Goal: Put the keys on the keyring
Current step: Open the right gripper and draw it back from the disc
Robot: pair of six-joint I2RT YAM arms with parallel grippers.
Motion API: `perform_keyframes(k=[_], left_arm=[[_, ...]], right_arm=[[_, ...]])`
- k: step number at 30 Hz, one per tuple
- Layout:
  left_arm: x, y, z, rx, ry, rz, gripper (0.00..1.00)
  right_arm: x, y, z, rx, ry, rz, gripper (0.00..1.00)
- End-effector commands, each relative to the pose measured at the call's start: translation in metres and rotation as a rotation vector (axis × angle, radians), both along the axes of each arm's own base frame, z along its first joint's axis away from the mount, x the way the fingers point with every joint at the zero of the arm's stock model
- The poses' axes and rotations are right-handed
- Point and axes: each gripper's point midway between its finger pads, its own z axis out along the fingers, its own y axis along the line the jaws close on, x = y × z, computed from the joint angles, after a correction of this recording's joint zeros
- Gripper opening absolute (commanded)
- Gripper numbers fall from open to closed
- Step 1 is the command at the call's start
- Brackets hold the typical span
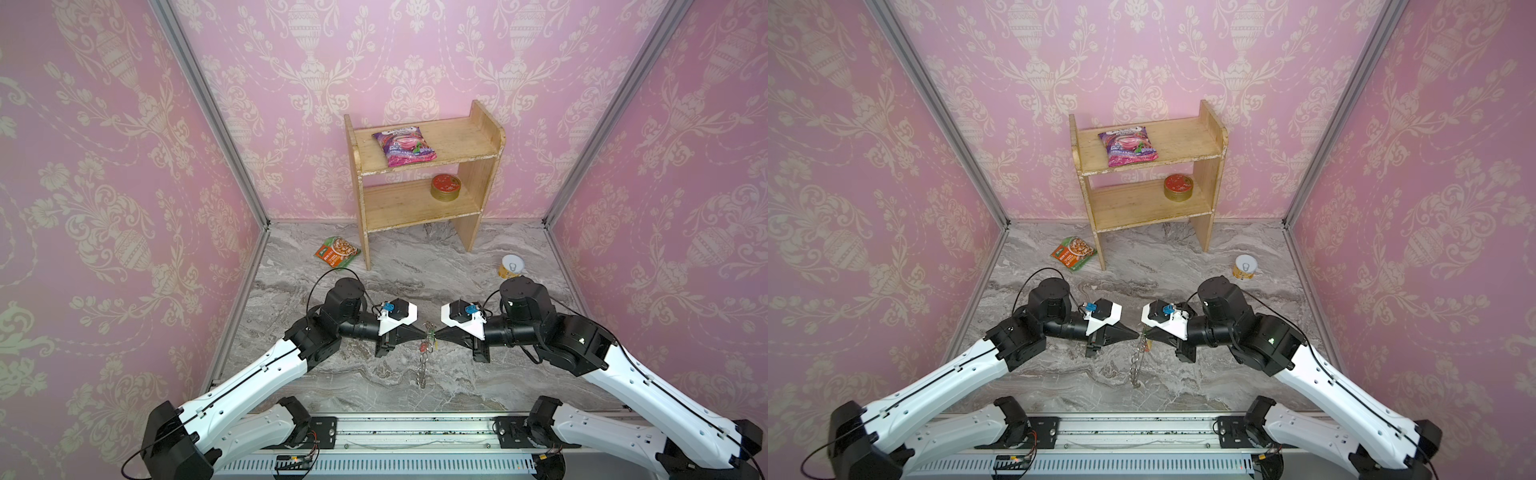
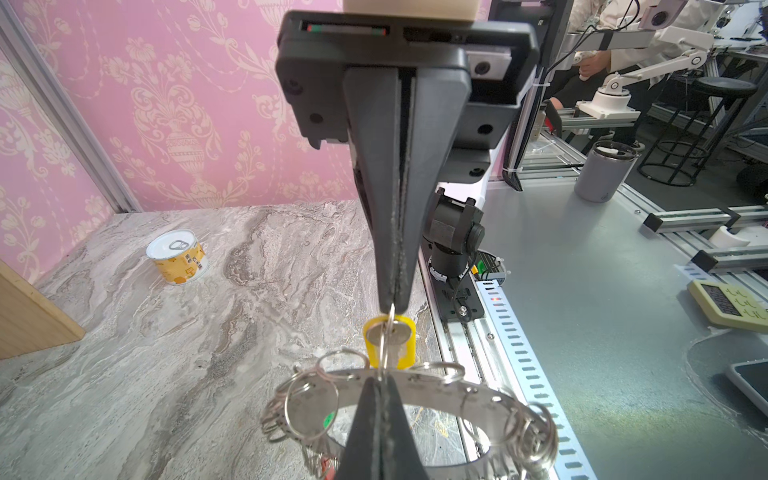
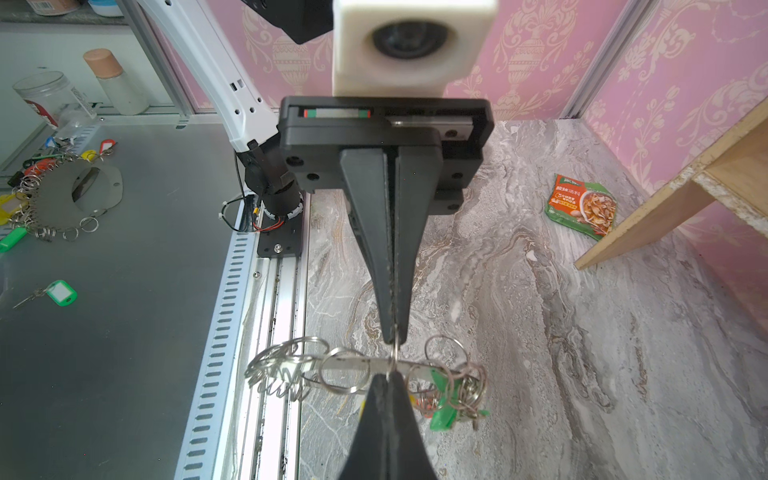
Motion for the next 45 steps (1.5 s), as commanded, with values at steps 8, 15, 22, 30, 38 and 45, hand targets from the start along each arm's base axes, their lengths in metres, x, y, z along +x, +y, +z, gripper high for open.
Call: perform_keyframes(k=[8,15,22,30,38,45], left_arm=[[0.0,-0.001,0.021,-0.042,0.026,-0.027,0.0],[0.002,-0.001,0.022,-0.047,0.05,-0.026,0.0],[0.006,-0.001,0.028,-0.07,0.065,-0.019,0.0],[0.008,0.001,0.034,-0.102,0.065,-0.016,0.0],[0.006,0.003,0.04,-0.135,0.048,-0.016,0.0],[0.003,0.005,0.042,-0.153,0.022,-0.019,0.0]], right_arm=[[-0.007,0.002,0.001,-0.061,-0.052,0.029,0.0],[-0.009,-0.001,-0.002,-0.096,-0.079,0.026,0.0],[-0.011,-0.004,-0.007,-0.126,-0.091,0.025,0.0],[-0.011,-0.005,-0.015,-0.147,-0.079,0.019,0.0],[-0.008,0.001,-0.025,-0.144,-0.044,0.012,0.0],[-0.007,0.002,-0.026,-0.143,-0.027,-0.004,0.09]])
